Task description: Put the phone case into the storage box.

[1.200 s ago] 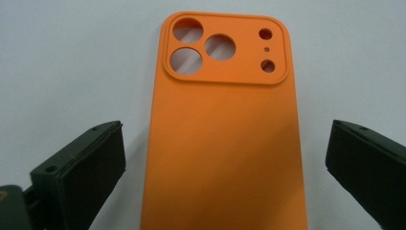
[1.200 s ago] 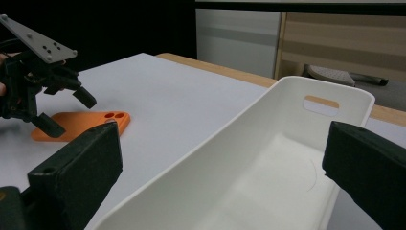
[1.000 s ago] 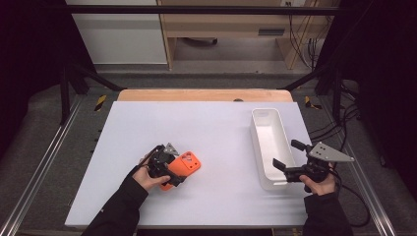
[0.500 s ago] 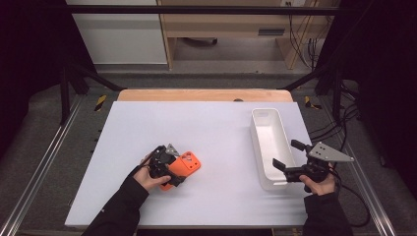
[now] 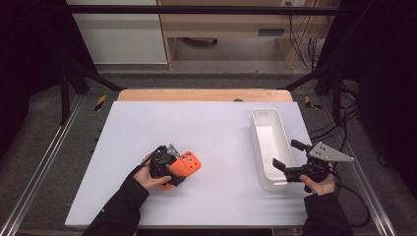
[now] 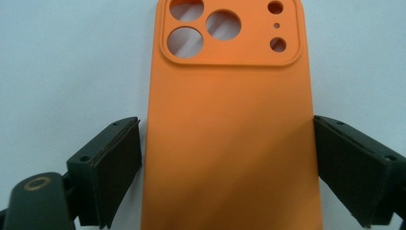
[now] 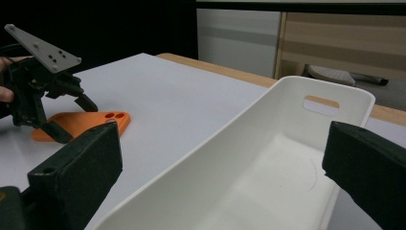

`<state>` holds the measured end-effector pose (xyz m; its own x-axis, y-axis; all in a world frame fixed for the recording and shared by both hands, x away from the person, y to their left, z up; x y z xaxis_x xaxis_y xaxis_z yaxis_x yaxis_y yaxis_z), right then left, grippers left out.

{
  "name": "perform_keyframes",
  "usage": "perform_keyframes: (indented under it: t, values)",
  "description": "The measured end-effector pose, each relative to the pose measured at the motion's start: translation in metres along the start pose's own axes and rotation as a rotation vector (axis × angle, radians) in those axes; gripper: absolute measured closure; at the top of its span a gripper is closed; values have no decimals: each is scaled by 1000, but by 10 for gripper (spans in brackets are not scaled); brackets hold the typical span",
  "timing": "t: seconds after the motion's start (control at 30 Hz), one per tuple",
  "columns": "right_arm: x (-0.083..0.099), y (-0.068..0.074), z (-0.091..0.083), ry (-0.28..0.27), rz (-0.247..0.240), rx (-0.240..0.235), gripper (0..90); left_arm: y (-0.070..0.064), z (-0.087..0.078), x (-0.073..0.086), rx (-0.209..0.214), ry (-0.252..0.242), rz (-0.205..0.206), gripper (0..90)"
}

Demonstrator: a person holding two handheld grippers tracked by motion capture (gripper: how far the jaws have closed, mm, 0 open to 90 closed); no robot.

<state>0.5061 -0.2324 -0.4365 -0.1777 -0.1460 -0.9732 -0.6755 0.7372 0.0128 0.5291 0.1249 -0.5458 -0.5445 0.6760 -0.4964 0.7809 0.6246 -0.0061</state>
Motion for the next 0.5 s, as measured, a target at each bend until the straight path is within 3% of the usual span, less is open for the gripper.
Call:
perform_keyframes:
  t: [0.5]
  values:
    - [0,0,0,0,1,0,4,-1,-1,-1,6,7,12,155]
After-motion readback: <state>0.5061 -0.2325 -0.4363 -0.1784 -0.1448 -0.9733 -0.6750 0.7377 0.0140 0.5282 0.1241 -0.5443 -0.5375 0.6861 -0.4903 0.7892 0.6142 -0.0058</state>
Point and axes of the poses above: each handheld gripper's, and its own axes: z roughly forward along the jaws, x roughly out of its underside, y roughly to its left, the point moved 9 cm from there along z, roughly forward along the jaws, and after that the axes turned 2 degrees about -z, right-handed, at the moved point
